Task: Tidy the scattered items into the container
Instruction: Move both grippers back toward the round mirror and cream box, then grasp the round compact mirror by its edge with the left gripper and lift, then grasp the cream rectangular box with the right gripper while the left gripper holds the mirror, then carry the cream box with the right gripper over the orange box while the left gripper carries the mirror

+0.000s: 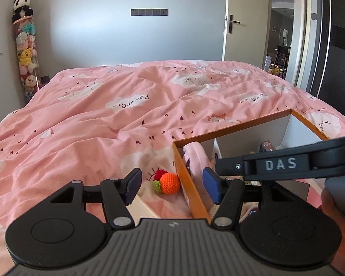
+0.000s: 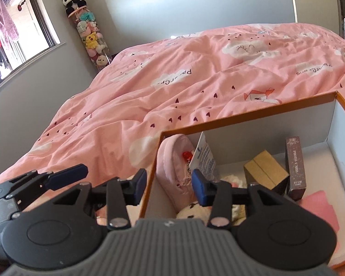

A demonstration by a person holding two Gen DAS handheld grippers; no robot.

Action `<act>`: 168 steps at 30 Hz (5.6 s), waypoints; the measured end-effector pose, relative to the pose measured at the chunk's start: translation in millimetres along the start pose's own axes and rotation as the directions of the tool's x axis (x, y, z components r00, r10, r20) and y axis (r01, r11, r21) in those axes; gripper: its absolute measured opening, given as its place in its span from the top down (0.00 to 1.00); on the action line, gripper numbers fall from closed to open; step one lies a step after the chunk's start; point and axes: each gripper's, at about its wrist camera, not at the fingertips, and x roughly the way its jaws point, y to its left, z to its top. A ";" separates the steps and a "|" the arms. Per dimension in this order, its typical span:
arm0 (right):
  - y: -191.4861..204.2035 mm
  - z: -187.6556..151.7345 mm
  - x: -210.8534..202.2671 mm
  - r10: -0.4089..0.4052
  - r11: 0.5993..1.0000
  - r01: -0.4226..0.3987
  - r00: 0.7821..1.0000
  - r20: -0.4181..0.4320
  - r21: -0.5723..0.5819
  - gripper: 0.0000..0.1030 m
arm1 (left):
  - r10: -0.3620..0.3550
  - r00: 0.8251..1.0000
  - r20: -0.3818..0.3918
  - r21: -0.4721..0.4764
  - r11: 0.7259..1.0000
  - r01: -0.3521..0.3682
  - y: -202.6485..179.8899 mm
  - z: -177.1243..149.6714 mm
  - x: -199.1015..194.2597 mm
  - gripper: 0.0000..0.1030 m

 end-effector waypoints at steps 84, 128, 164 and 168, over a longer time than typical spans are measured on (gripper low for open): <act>85.2 -42.5 49.3 -0.015 0.921 -0.069 0.977 -0.214 -0.383 0.57 | -0.226 0.891 -0.393 -0.525 0.851 -0.015 133.9 -76.4 63.8 0.83; 136.8 -30.0 159.2 -0.276 0.821 0.001 0.876 -0.395 -0.571 0.37 | -0.053 0.938 -0.342 -0.482 0.867 -0.127 153.0 -57.6 45.6 0.86; 127.5 1.7 94.0 -0.103 0.878 -0.021 0.967 -0.232 -0.478 0.40 | -0.048 0.972 -0.228 -0.475 0.877 -0.068 142.8 -37.2 18.4 0.86; 124.2 17.8 72.0 -0.054 0.893 -0.037 0.981 -0.189 -0.449 0.40 | -0.057 0.982 -0.179 -0.454 0.891 -0.031 131.4 -19.0 3.8 0.86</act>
